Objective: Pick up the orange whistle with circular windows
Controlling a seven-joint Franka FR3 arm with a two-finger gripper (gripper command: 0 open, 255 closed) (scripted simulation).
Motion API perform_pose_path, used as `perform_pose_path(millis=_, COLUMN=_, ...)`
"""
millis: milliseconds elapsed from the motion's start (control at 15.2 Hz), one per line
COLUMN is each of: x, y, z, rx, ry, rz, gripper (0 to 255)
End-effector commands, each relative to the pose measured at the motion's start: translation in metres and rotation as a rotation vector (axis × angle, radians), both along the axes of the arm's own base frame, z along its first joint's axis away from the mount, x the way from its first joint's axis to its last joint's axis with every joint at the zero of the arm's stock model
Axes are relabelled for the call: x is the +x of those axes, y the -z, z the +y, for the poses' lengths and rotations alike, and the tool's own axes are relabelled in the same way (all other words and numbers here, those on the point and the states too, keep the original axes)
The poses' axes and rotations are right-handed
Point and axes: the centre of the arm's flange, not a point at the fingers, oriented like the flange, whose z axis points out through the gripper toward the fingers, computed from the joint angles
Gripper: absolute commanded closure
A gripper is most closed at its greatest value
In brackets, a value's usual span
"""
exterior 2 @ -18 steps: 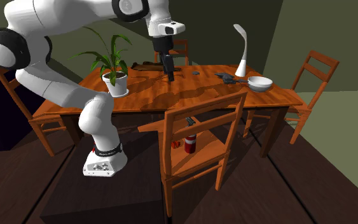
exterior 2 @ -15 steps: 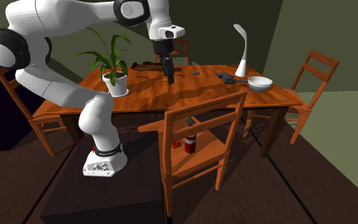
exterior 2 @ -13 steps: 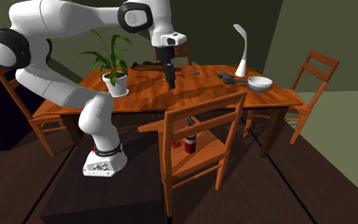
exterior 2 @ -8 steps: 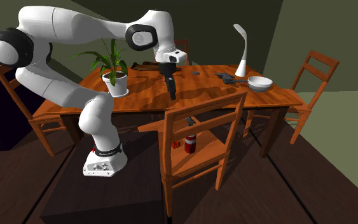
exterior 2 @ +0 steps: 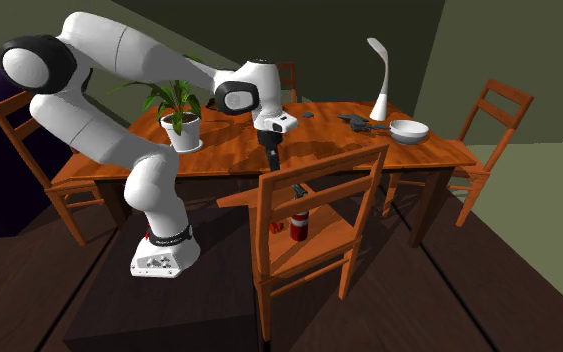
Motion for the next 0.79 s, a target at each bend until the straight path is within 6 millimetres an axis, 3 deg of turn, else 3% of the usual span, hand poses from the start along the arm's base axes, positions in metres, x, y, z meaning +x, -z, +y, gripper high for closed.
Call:
perform_pose_path(millis=0, x=0.001, y=0.025, z=0.008, rx=0.001, ry=0.017, rz=0.006, gripper=0)
perform_pose_path(millis=726, x=0.022, y=0.163, z=0.05, rx=0.006, ry=0.105, rz=0.046, gripper=0)
